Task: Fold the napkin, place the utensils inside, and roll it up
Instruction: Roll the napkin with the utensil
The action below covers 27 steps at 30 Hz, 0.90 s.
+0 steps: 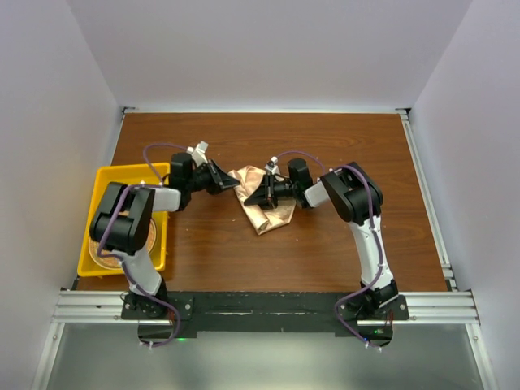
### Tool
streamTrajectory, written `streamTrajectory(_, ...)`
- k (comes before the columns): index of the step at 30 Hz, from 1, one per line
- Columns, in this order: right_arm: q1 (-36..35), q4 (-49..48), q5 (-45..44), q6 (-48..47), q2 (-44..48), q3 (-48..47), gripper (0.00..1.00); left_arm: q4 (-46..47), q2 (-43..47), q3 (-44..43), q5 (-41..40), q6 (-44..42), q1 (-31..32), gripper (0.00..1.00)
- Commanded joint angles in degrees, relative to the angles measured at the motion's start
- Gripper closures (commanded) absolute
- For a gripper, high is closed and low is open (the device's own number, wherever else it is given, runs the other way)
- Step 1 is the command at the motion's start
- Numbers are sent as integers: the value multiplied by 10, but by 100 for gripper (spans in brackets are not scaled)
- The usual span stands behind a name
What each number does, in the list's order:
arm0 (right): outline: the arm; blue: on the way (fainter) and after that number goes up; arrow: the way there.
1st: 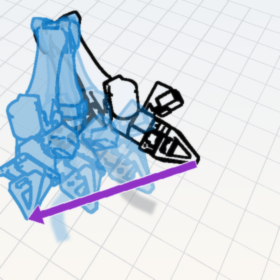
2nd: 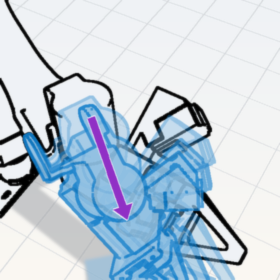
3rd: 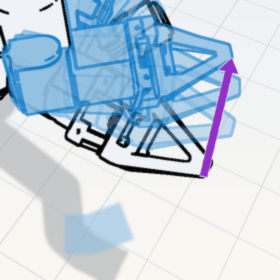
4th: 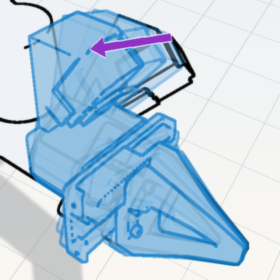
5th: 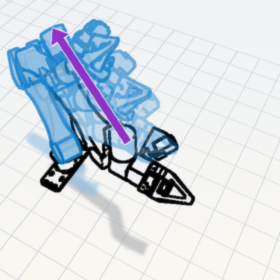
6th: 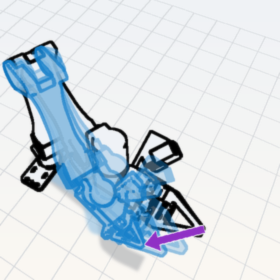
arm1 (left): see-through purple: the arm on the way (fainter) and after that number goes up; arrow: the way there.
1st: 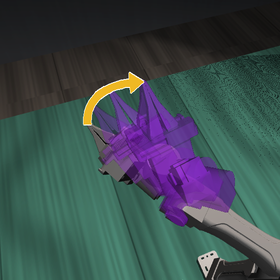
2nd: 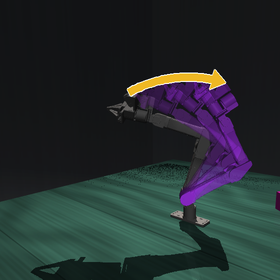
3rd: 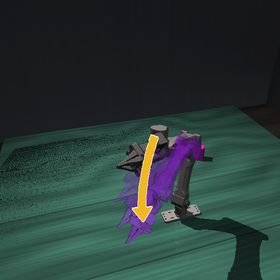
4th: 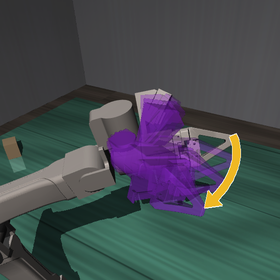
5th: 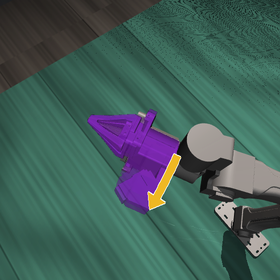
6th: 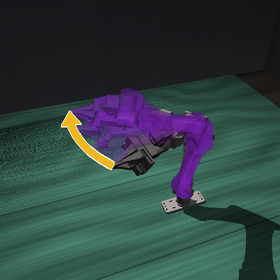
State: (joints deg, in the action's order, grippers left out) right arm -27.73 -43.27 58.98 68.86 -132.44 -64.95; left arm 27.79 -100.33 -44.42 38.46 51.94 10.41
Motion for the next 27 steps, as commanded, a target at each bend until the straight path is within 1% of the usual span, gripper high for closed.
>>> streamTrajectory(1, 8, 39, -5, 20, -5, 2, 100, 278, -73, 4, 29, 79, 26, 95)
streamTrajectory(2, 8, 76, -8, -7, -4, -4, 100, 304, -89, 5, 29, 104, 30, 97)
streamTrajectory(3, 7, 109, -13, -62, 0, -16, 100, 327, -103, 5, 25, 119, 32, 99)
streamTrajectory(4, 7, 174, -18, -90, 1, -22, 100, 369, -127, 3, 23, 128, 34, 99)
streamTrajectory(5, 8, 204, -21, -139, 2, -29, 100, 377, -135, -1, 21, 134, 37, 100)
streamTrajectory(6, 7, 229, -28, -158, 3, -37, 100, 377, -142, -7, 17, 129, 40, 100)
streamTrajectory(7, 8, 257, -32, -172, 4, -40, 100, 358, -153, -17, 18, 122, 42, 100)
streamTrajectory(11, 7, 267, -52, -193, 12, -31, 100, 294, -163, -29, 10, 70, 43, 100)
streamTrajectory(13, 6, 268, -66, -196, 21, -21, 100, 244, -164, -33, 3, 47, 40, 100)
streamTrajectory(14, 6, 267, -69, -196, 24, -12, 100, 222, -166, -36, -7, 21, 39, 100)
streamTrajectory(15, 7, 258, -74, -197, 28, -8, 100, 176, -173, -45, -13, 10, 38, 100)
streamTrajectory(19, 7, 250, -75, -203, 30, 14, 100, 137, -203, -65, -25, -32, 36, 100)
streamTrajectory(21, 5, 258, -75, -210, 30, 22, 100, 125, -218, -76, -33, -37, 37, 100)
streamTrajectory(23, 5, 270, -78, -227, 32, 23, 96, 118, -226, -80, -34, -37, 37, 100)
streamTrajectory(25, 5, 304, -89, -259, 40, 18, 90, 98, -232, -89, -40, -53, 39, 100)
streamTrajectory(26, 5, 321, -91, -272, 43, 9, 88, 70, -233, -93, -46, -59, 39, 100)
streamTrajectory(27, 4, 357, -96, -286, 46, 4, 86, 60, -238, -99, -48, -63, 39, 100)
